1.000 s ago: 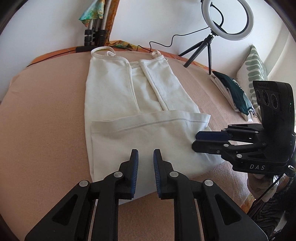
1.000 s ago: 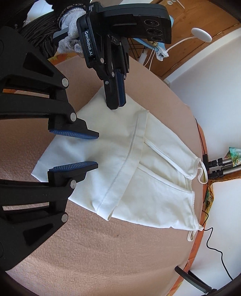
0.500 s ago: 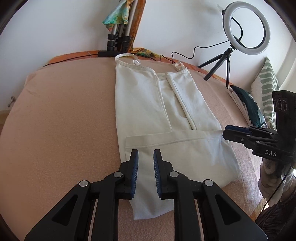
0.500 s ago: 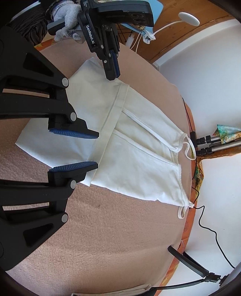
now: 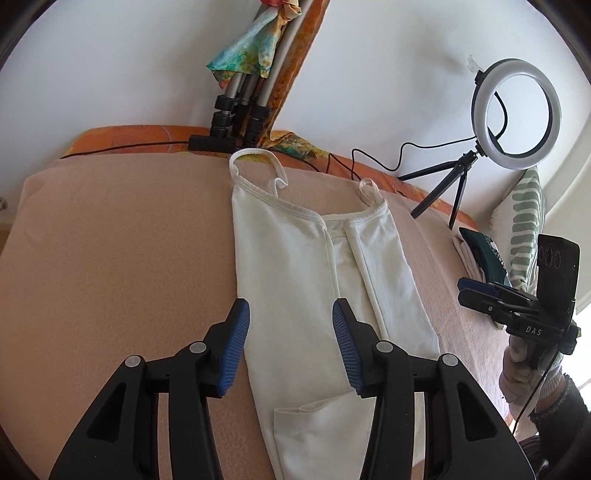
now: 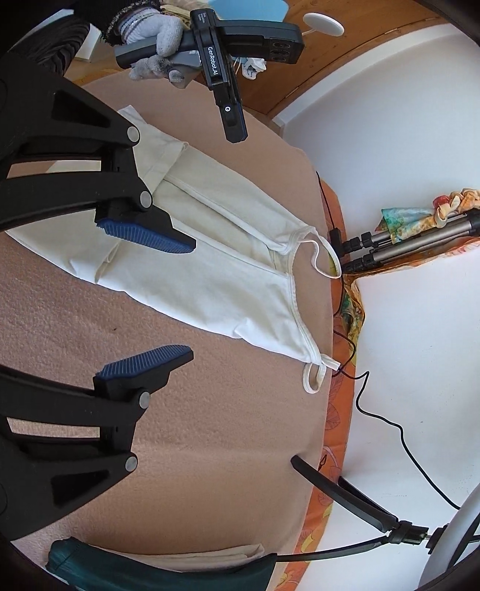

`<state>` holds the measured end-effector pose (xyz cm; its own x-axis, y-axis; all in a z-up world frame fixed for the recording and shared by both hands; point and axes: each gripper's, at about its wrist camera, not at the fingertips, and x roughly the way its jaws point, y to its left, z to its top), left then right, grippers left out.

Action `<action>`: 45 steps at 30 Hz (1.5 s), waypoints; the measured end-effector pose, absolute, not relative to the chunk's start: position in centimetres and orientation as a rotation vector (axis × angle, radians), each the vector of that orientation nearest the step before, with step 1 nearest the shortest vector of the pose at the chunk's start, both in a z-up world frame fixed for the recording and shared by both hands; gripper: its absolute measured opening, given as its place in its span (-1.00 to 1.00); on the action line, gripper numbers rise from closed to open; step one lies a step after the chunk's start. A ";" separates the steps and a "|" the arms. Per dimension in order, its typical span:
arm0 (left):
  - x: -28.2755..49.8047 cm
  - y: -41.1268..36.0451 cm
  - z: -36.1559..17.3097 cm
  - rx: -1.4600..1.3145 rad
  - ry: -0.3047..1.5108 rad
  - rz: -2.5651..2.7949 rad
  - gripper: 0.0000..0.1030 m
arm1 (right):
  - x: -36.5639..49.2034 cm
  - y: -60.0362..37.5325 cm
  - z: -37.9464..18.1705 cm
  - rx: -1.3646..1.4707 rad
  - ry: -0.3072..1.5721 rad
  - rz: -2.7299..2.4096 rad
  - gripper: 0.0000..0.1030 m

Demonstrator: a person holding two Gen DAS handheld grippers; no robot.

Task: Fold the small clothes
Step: 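Lay the hem over the camisole body and open the right gripper, then move the right gripper to the camisole straps and grasp them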

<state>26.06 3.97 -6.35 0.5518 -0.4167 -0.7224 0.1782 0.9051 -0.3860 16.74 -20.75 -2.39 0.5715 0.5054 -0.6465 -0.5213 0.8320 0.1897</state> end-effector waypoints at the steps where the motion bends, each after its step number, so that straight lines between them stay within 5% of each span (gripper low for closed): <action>1: 26.9 4.1 -6.4 -0.289 0.928 -0.356 -0.12 | 17.5 -20.8 -2.5 -0.016 0.761 0.604 0.06; 21: 37.1 4.4 -10.4 -0.330 0.972 -0.401 -0.12 | 30.3 -20.3 -4.6 0.123 0.835 0.655 0.05; 29: 38.3 3.2 -10.4 -0.278 0.921 -0.392 -0.17 | 33.3 -19.1 -5.4 0.116 0.838 0.634 -0.36; 32: 38.5 3.2 -10.5 -0.289 0.913 -0.375 -0.34 | 33.7 -19.0 -5.3 0.123 0.844 0.643 -0.36; 33: 38.7 3.2 -10.6 -0.288 0.914 -0.368 -0.53 | 33.8 -18.9 -5.3 0.115 0.842 0.644 -0.37; 35: 38.9 3.5 -10.8 -0.299 0.918 -0.357 -0.82 | 33.9 -18.7 -5.3 0.099 0.847 0.655 -0.83; 36: 39.1 3.5 -11.0 -0.309 0.918 -0.352 -0.90 | 34.0 -18.6 -5.4 0.100 0.855 0.657 -0.84; 45: 38.8 4.5 -10.3 -0.363 0.875 -0.365 -1.00 | 33.8 -18.3 -3.7 0.075 0.793 0.637 -0.87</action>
<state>38.76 4.47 -10.29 0.5877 -0.4513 -0.6715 0.1600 0.8784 -0.4503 33.82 -18.30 -3.74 0.5262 0.5592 -0.6407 -0.5046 0.8117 0.2941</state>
